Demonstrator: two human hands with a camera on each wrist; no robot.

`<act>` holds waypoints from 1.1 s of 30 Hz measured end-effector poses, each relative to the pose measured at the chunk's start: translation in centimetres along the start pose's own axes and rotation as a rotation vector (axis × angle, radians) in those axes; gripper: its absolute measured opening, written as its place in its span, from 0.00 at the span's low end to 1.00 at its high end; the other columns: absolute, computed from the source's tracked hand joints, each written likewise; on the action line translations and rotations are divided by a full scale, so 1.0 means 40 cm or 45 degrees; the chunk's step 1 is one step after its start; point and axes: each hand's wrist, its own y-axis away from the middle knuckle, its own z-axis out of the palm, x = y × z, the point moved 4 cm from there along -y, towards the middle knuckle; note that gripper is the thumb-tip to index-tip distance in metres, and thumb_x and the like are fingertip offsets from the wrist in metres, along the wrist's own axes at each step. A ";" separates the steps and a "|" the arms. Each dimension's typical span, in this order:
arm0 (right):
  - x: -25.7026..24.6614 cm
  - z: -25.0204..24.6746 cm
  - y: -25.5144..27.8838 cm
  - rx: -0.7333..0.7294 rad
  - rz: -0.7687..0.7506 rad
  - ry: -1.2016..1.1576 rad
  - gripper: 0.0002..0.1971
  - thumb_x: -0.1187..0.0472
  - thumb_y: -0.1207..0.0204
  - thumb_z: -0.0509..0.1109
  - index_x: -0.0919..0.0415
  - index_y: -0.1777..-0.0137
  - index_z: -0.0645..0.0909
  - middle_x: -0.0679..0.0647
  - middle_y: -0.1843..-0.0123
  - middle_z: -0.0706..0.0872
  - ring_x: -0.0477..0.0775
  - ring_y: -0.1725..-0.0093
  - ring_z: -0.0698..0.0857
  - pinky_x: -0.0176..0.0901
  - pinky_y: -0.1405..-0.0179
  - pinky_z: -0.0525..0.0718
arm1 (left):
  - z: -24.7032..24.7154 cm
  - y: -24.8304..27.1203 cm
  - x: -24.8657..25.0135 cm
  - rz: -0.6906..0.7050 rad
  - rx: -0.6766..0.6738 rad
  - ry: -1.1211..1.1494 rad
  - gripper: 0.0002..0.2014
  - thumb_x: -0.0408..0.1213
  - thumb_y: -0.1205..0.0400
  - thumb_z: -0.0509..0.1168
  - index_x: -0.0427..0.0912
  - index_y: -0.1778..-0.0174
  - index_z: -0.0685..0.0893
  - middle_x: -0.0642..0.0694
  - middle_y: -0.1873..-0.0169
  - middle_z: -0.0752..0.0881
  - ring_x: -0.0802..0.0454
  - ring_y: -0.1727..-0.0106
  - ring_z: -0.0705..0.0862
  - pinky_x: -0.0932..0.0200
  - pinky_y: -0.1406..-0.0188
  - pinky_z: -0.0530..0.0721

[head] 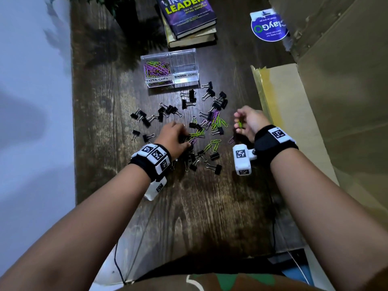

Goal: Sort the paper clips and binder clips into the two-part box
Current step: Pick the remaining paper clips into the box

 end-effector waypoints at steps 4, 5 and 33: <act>-0.027 0.028 0.003 0.062 -0.205 0.927 0.11 0.58 0.26 0.72 0.63 0.65 0.81 0.55 0.74 0.78 0.52 0.76 0.75 0.35 0.76 0.69 | -0.013 -0.021 0.015 -0.052 0.068 0.092 0.09 0.42 0.25 0.72 0.48 0.55 0.79 0.47 0.50 0.80 0.49 0.48 0.80 0.54 0.43 0.81; -0.027 0.045 0.011 0.071 -0.241 1.090 0.10 0.57 0.26 0.73 0.64 0.64 0.83 0.55 0.73 0.80 0.52 0.75 0.77 0.34 0.76 0.69 | -0.015 -0.031 0.028 -0.059 0.098 0.085 0.08 0.43 0.24 0.71 0.48 0.56 0.78 0.48 0.52 0.79 0.49 0.49 0.80 0.54 0.45 0.81; -0.001 0.021 0.013 -0.253 -0.289 0.438 0.20 0.78 0.28 0.70 0.63 0.38 0.79 0.51 0.67 0.80 0.32 0.81 0.77 0.24 0.78 0.72 | 0.036 -0.103 0.122 -0.039 0.138 -0.106 0.18 0.43 0.21 0.68 0.45 0.36 0.77 0.41 0.37 0.74 0.43 0.33 0.73 0.48 0.36 0.76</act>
